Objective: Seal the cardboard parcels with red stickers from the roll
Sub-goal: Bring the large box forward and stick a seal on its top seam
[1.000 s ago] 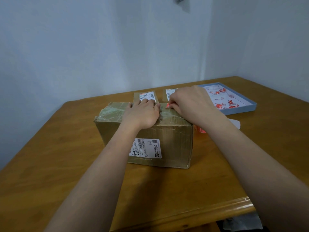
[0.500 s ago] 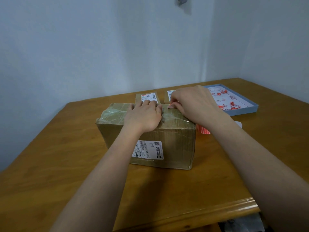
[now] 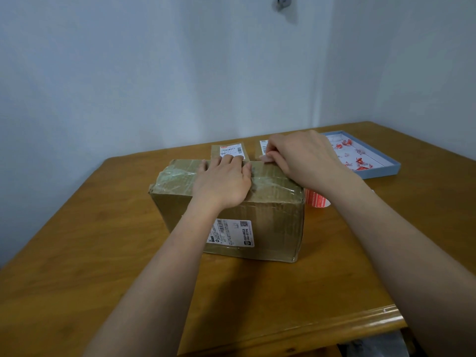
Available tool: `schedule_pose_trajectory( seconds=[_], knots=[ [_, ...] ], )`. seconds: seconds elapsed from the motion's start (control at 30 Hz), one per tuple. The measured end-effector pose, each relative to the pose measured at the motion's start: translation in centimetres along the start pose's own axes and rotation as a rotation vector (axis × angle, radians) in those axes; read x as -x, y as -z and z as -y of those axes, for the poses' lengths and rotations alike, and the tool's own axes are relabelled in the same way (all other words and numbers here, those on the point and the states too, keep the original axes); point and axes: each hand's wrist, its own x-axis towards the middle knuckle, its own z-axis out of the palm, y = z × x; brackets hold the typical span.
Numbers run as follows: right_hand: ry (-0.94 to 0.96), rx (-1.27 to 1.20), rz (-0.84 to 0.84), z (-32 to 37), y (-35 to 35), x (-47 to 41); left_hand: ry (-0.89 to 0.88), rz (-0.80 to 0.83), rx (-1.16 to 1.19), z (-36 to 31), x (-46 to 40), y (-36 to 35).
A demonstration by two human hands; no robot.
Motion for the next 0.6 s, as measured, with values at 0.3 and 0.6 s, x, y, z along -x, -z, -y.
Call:
schedule_pose_trajectory(
  seconds=[0.3, 0.6],
  knots=[
    [-0.143, -0.234, 0.024, -0.8, 0.2, -0.5, -0.014, -0.038, -0.005, -0.1, 1.0, 0.2],
    [-0.305, -0.587, 0.252, -0.8, 1.3, -1.7, -0.025, -0.114, 0.004, 0.1, 1.9, 0.0]
  ],
)
